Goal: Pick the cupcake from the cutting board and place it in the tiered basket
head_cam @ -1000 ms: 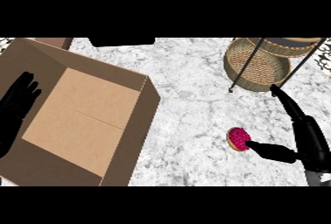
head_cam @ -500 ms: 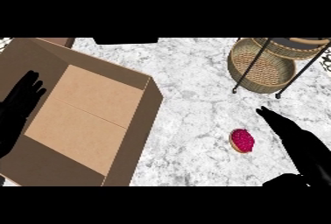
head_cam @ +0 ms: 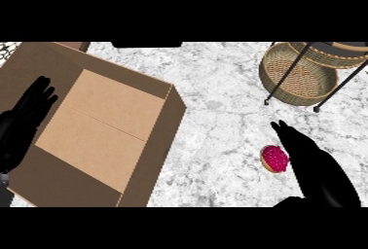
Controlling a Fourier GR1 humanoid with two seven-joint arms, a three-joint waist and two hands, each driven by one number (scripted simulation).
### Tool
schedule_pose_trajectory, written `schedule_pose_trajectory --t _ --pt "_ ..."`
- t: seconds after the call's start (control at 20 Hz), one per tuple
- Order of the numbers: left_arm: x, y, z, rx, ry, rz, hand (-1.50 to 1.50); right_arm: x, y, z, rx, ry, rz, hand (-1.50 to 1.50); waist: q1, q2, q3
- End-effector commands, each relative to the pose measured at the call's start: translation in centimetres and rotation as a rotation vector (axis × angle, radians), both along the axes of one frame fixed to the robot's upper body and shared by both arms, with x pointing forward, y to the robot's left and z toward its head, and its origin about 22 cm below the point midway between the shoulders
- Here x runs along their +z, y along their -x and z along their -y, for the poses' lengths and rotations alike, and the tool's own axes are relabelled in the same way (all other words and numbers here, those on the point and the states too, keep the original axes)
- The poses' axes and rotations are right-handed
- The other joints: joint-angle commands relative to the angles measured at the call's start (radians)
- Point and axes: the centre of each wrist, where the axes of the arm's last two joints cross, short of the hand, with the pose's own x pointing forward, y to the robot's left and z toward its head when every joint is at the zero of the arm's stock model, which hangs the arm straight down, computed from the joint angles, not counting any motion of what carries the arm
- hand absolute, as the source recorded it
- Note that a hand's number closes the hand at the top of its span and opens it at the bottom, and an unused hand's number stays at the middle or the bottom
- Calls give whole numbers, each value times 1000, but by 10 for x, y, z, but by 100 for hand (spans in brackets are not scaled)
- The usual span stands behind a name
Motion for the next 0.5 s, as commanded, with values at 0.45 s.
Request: schedule_pose_trajectory --t 0.45 --pt "-45 15 27 -15 97 -110 0 -47 -8 -14 -95 107 -26 -150 1 15 -23"
